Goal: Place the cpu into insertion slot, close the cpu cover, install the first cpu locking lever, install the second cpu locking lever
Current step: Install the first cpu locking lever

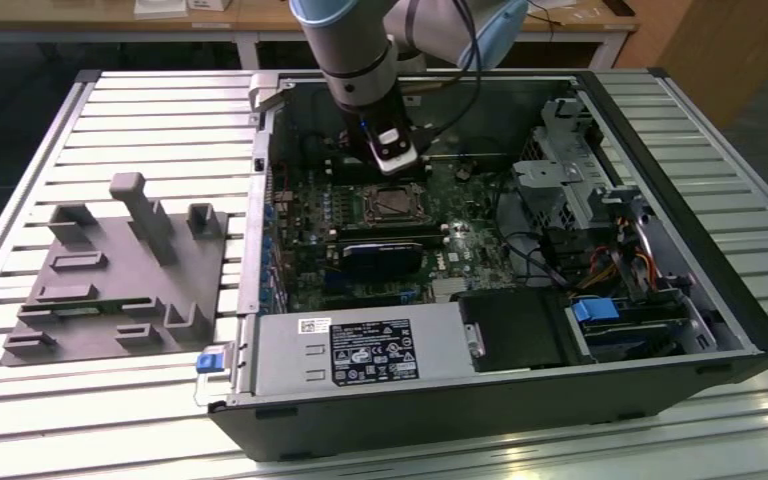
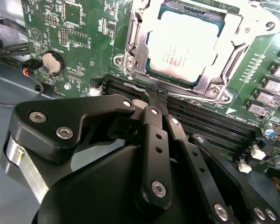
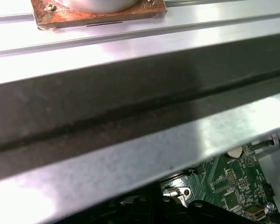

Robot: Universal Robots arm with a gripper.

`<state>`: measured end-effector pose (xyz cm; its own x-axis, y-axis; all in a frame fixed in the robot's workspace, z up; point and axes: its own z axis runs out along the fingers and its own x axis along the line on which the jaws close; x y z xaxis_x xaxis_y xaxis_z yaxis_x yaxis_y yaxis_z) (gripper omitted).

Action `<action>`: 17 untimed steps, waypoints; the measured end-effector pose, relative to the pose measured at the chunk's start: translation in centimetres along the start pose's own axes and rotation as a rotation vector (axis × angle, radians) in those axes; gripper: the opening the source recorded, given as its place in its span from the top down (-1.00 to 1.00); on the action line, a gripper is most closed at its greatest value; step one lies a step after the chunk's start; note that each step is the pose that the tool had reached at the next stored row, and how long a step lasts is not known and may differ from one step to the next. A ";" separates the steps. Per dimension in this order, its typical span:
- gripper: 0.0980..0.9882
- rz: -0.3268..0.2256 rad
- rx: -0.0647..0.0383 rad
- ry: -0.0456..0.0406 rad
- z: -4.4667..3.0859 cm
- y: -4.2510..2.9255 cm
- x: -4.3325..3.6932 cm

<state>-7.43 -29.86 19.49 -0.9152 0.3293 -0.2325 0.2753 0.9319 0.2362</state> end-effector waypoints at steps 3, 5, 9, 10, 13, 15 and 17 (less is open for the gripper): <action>0.99 0.005 0.002 -0.0015 0.15 -0.04 0.04; 0.99 0.007 0.004 -0.0024 0.26 -0.07 0.08; 0.99 0.008 0.008 -0.0039 0.49 -0.15 0.16; 0.99 0.009 0.008 -0.0042 0.58 -0.15 0.18; 0.99 0.009 0.009 -0.0045 0.70 -0.20 0.21; 0.99 0.010 0.009 -0.0044 0.71 -0.21 0.22; 0.99 0.011 0.006 -0.0036 0.73 -0.20 0.22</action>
<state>-7.48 -29.86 18.70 -0.9111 0.3397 -0.2335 0.2867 0.9292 0.2332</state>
